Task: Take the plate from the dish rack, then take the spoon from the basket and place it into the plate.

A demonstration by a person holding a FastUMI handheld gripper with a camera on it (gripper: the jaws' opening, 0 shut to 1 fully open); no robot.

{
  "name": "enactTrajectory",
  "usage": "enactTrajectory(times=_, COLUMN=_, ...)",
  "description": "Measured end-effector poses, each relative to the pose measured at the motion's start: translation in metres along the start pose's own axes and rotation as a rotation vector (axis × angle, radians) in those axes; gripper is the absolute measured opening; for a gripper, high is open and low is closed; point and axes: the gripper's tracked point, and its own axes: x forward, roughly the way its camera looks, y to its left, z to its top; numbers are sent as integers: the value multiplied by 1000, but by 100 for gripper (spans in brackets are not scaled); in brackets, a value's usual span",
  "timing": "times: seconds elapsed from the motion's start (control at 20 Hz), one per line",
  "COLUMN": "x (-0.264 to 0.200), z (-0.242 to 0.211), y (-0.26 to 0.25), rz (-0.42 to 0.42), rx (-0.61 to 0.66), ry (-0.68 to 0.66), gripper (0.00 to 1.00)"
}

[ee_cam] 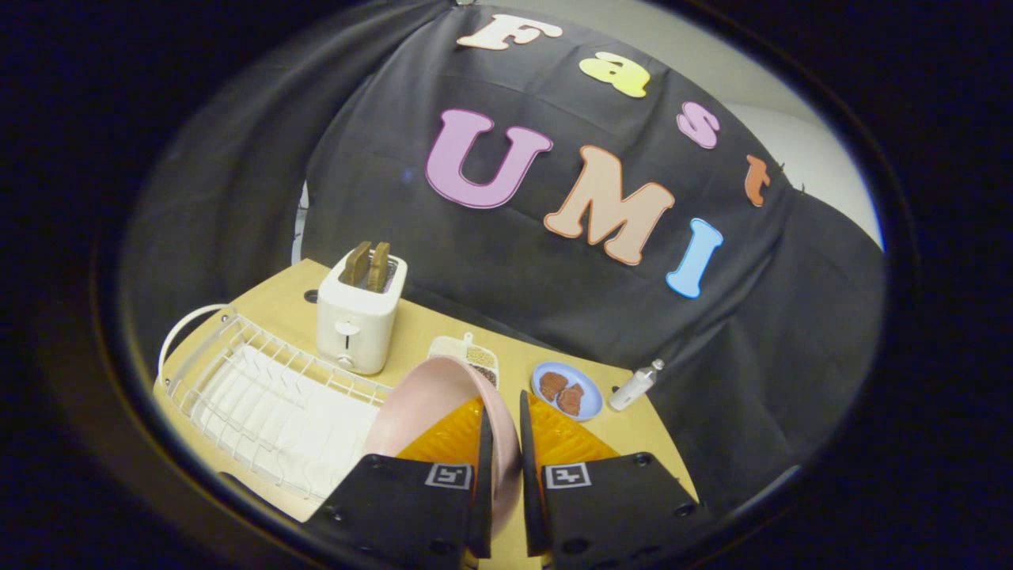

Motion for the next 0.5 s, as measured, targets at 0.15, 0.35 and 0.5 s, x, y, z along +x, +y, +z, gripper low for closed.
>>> enactTrajectory(times=0.15, x=-19, z=-2, y=-41, rz=-27, rx=39, ry=-12, gripper=20)
enactTrajectory(times=0.35, x=-52, z=-20, y=-109, rz=-70, rx=97, ry=-17, gripper=20)
enactTrajectory(times=0.5, x=-63, z=-53, y=-143, rz=-84, rx=159, ry=-1, gripper=20)
